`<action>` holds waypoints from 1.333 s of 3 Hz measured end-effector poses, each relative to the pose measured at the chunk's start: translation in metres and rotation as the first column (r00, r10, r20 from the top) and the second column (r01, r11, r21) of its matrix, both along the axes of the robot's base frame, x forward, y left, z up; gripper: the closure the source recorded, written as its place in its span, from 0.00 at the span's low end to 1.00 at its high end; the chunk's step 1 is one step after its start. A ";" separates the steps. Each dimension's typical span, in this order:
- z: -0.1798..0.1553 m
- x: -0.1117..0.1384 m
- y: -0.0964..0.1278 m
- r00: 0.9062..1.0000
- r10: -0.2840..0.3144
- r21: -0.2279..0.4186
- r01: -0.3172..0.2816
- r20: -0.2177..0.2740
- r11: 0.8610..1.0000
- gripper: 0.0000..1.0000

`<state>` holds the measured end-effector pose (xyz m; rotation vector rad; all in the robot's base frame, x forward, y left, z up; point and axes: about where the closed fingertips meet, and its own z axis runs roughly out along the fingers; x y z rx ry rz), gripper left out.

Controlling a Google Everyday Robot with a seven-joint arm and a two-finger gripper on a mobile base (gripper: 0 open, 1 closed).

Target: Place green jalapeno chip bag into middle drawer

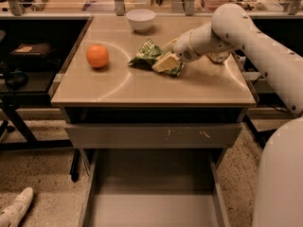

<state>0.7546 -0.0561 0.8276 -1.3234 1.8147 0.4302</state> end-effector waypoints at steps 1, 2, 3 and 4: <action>0.000 0.000 0.000 1.000 0.000 0.000 0.000 0.000 1.000 0.64; 0.000 0.000 0.000 1.000 0.000 0.000 0.000 0.000 1.000 0.89; 0.000 0.000 0.000 1.000 0.000 0.000 0.000 0.000 1.000 1.00; 0.000 0.000 0.000 1.000 0.000 0.000 0.000 0.000 1.000 1.00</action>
Offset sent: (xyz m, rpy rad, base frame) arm 0.0000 0.0000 0.0000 0.0000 0.0000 0.0000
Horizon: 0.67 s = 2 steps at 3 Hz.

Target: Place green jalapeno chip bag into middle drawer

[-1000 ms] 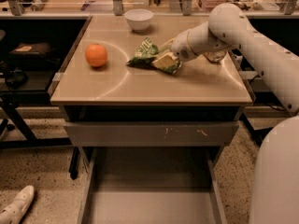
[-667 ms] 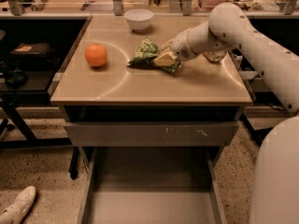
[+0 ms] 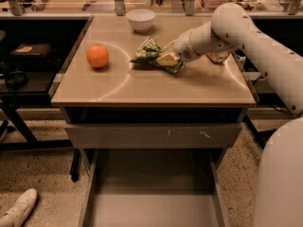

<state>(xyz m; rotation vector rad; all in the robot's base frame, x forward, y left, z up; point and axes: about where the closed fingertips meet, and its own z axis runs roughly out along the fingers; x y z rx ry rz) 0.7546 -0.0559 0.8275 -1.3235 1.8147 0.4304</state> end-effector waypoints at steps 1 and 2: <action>0.011 -0.013 -0.005 0.999 0.032 0.015 -0.033 0.021 0.999 1.00; 0.047 -0.050 -0.024 0.993 0.089 0.035 -0.092 0.081 0.995 1.00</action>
Offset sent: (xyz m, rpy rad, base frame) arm -0.1064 -0.0772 0.1095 0.0654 -0.1970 0.1523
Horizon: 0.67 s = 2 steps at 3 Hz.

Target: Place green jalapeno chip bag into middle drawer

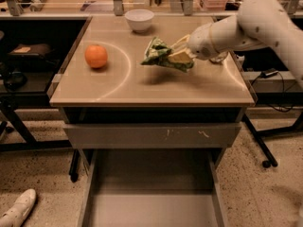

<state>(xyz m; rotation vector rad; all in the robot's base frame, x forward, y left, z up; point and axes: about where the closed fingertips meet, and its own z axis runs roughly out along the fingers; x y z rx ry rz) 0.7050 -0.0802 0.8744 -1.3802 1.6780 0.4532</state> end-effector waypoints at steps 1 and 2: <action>0.047 -0.062 -0.034 0.992 0.052 -0.009 -0.051 0.111 0.999 1.00; 0.055 -0.139 -0.070 0.984 0.084 -0.087 -0.071 0.159 0.994 1.00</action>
Offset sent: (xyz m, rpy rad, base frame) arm -0.2381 -0.1212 0.0410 -0.1875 -0.1775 0.0995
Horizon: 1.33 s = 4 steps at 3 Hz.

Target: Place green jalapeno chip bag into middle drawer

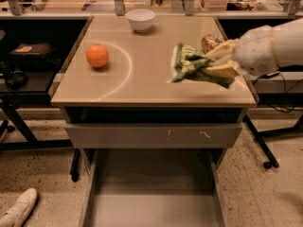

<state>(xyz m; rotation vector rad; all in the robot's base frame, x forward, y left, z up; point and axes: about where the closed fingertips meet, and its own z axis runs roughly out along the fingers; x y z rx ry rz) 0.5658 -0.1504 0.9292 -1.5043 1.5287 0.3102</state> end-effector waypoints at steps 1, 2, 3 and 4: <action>-0.030 -0.062 -0.023 0.999 -0.015 -0.041 0.013 -0.037 0.999 1.00; -0.069 -0.101 -0.029 0.995 -0.010 -0.085 0.001 -0.102 0.996 1.00; -0.109 -0.134 -0.030 0.983 0.025 -0.108 -0.045 -0.180 0.993 1.00; -0.111 -0.137 -0.028 0.984 0.028 -0.112 -0.048 -0.177 0.993 1.00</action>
Offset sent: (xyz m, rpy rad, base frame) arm -0.1536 -0.0438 -0.1202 -0.1430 0.1919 -0.0025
